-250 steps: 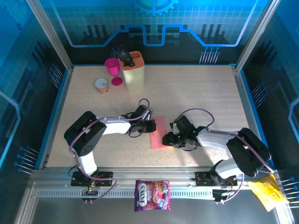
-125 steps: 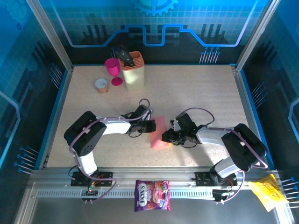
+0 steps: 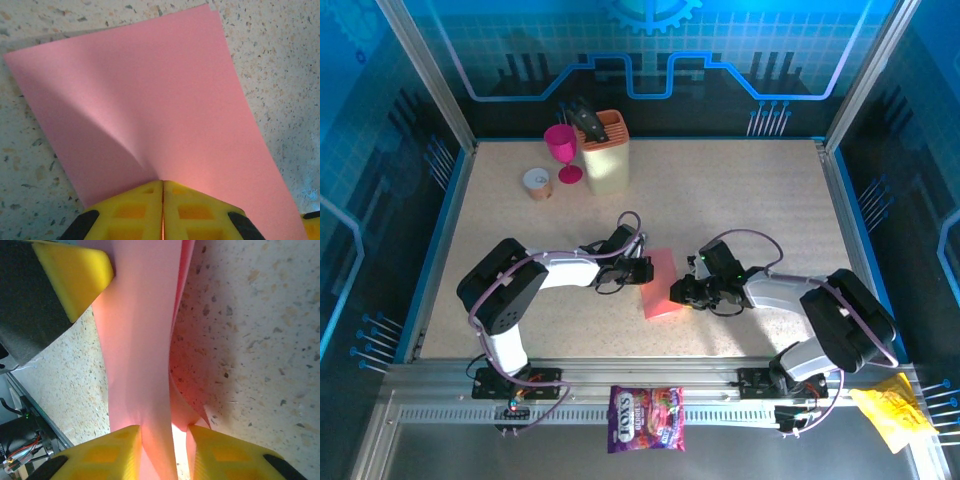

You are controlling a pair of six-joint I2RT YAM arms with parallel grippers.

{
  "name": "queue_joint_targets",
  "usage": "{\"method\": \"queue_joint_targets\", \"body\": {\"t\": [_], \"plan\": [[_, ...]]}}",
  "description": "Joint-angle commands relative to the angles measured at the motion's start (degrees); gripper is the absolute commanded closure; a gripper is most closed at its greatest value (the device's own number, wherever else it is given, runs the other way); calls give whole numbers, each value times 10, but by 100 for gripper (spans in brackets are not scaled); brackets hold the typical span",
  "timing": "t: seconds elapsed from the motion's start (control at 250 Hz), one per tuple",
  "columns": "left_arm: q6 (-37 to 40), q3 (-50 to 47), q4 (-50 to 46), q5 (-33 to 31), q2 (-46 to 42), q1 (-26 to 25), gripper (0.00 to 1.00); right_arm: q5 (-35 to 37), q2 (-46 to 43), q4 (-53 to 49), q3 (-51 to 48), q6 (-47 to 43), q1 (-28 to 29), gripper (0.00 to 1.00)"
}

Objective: Fold a paper plane with a square sheet of paper (pick it up from the middle)
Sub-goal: Fold the triangle a second time at the center of the table.

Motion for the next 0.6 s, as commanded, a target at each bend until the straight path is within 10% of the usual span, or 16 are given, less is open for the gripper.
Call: {"method": "queue_joint_targets", "body": {"t": [0.0, 0.595], "plan": [[13, 3, -17, -7, 13, -2, 90, 1, -13, -18, 8, -9, -7, 72], [15, 5, -20, -6, 14, -2, 90, -16, 9, 1, 17, -2, -15, 65]]}}
